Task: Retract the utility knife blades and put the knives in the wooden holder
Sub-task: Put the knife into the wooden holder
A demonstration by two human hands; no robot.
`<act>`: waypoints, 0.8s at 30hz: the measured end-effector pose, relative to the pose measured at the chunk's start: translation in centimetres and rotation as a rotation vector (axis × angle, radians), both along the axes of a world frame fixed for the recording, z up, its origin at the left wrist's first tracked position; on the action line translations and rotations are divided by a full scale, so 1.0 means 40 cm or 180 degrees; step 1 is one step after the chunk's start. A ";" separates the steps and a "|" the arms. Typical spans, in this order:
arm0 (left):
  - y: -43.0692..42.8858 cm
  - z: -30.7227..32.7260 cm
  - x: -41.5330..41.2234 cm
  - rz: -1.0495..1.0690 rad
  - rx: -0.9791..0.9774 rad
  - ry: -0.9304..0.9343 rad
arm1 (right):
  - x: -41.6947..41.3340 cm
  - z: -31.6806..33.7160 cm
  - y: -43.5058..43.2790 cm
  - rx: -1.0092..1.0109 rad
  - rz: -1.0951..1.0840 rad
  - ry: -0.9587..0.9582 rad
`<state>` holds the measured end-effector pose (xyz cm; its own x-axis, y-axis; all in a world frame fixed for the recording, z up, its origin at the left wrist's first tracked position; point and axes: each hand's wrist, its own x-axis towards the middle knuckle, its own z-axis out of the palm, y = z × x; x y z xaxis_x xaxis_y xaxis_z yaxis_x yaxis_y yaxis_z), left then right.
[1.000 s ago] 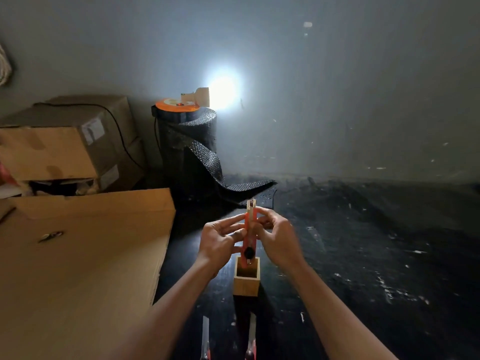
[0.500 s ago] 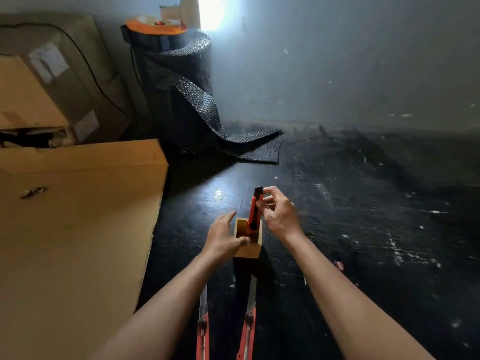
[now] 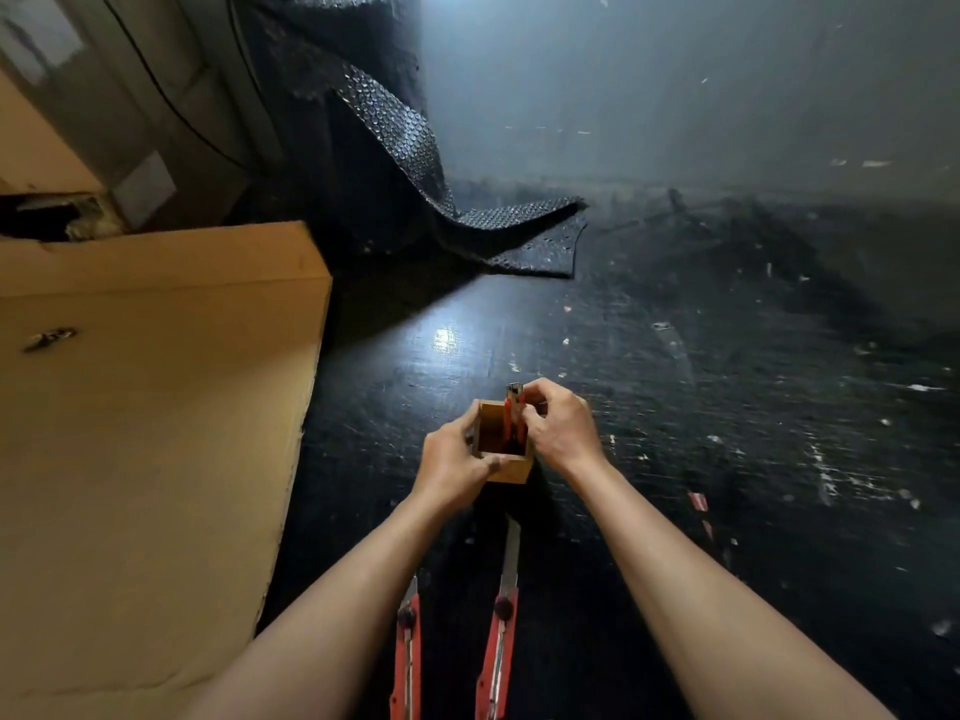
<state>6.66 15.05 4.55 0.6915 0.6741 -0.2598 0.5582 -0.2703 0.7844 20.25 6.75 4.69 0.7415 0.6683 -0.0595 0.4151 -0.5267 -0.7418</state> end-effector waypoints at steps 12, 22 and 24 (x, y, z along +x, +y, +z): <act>-0.010 0.005 -0.011 0.0106 -0.0015 0.0037 | -0.009 0.049 -0.024 -0.0102 -0.0093 -0.0260; -0.114 0.019 -0.140 0.0254 0.0472 -0.0059 | -0.122 0.074 -0.195 -0.0637 -0.0107 -0.0307; -0.145 -0.001 -0.177 0.0120 0.0413 0.0103 | -0.170 0.047 -0.236 -0.0837 -0.0090 -0.0143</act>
